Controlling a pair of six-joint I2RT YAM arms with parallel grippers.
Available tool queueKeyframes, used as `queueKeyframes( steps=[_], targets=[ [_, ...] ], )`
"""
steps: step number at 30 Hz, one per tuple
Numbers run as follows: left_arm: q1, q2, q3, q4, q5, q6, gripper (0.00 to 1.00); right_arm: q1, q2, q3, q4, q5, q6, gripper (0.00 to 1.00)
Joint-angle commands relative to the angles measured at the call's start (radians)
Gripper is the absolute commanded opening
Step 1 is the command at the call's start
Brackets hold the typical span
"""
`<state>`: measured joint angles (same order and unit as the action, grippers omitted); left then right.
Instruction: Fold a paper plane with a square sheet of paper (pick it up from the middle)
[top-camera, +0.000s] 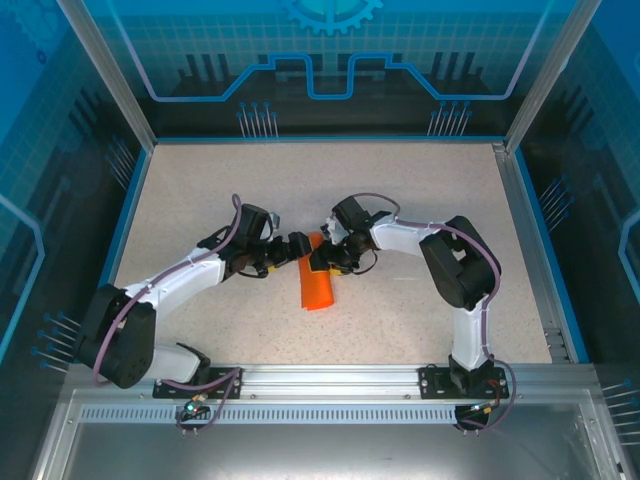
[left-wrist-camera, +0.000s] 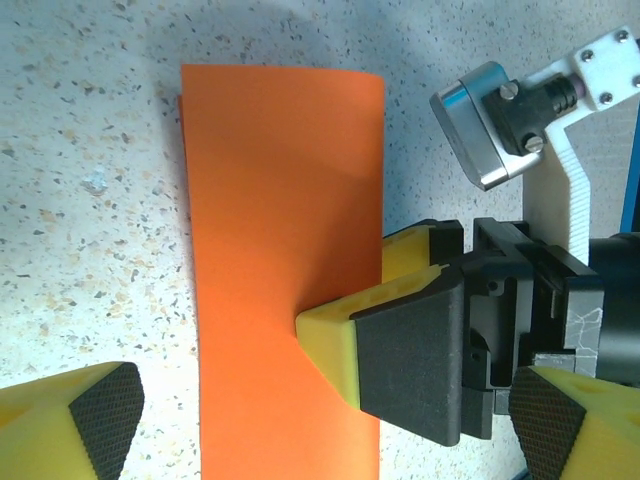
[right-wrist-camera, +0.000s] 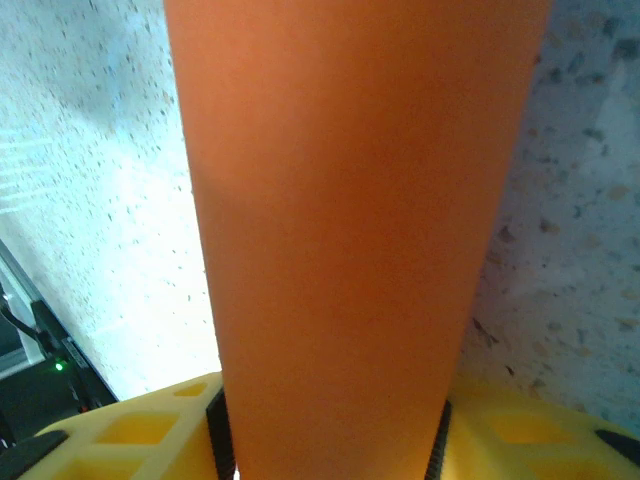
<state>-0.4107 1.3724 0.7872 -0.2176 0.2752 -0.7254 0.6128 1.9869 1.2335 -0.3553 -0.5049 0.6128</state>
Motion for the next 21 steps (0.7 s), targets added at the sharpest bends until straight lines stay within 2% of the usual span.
queueKeyframes(
  steps=[1,4,21],
  targets=[
    [-0.006,-0.027,-0.02,0.008,-0.058,-0.035,0.98,0.013,-0.017,-0.023,0.057,-0.005,0.019,0.49],
    [-0.007,-0.024,-0.01,0.002,-0.096,-0.048,0.98,0.013,-0.02,-0.029,0.095,-0.012,0.03,0.42],
    [-0.005,0.034,0.092,-0.099,-0.22,-0.072,0.98,0.012,-0.001,0.018,0.035,0.057,-0.031,0.36]
  ],
)
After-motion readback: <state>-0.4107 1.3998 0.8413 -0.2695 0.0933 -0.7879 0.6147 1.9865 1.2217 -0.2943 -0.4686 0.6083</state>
